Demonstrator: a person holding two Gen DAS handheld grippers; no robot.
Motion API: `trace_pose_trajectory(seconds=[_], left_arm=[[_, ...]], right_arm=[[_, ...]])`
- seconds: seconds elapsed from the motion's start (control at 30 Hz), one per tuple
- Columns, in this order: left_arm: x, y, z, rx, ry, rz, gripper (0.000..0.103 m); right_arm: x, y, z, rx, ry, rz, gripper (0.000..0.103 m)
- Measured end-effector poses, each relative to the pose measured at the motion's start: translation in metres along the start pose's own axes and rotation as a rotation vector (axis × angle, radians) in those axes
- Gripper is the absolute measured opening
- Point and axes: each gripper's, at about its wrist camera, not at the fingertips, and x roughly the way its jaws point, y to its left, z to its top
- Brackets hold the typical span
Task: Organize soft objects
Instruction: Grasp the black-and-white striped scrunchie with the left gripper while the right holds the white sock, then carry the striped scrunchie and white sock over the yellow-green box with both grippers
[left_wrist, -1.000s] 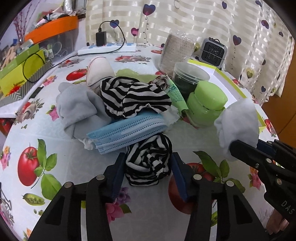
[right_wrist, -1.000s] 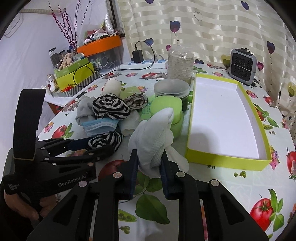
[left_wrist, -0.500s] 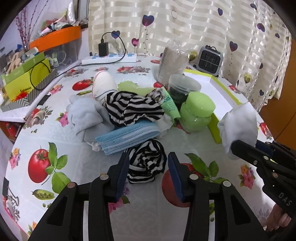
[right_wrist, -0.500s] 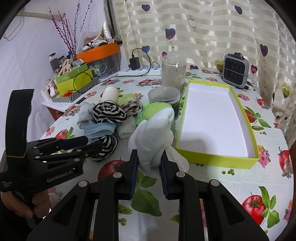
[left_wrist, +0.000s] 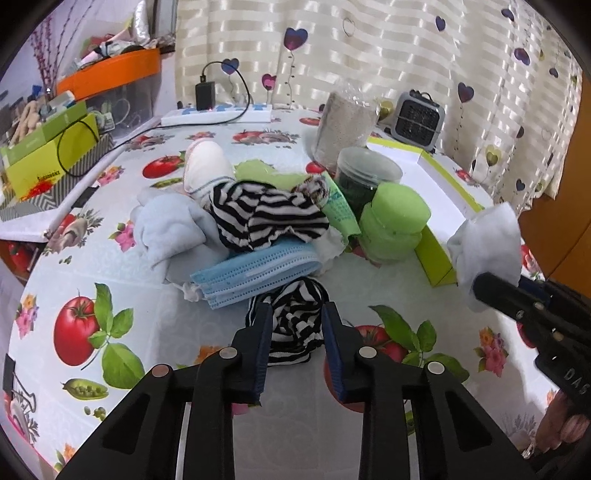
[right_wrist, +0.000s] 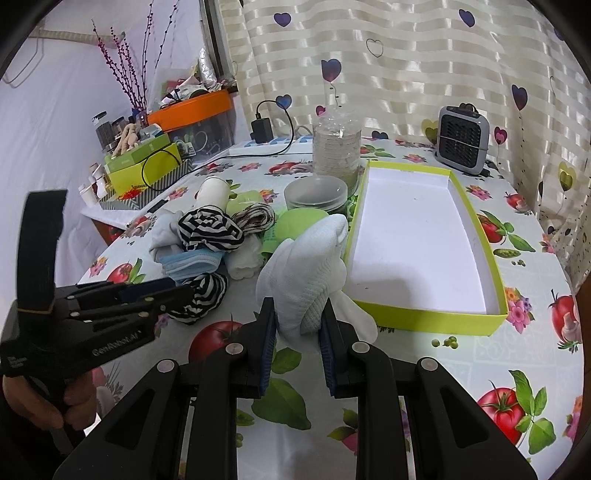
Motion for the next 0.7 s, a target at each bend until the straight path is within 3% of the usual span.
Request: trace_pose_trajectory(seconds=[0.13,0.43,0.53,0.7], left_arm=[[0.012,0.005,-0.002,-0.01,0.041,0.004,0.031],[0.027,-0.002,0.001,0.034,0.039,0.021,0.033],[0.028,-0.006,0.002,0.048,0.039,0.028,0.019],[0.021,-0.005,0.002,0.036,0.035,0.002,0.014]], right_arm=[[0.002,-0.002,-0.001,0.005,0.005,-0.002,0.023],[0.004,-0.005,-0.001,0.011,0.005,-0.007,0.023],[0.003,-0.007,-0.002,0.015,0.002,-0.01,0.023],[-0.001,-0.009,-0.002,0.015,-0.009,-0.016,0.023]])
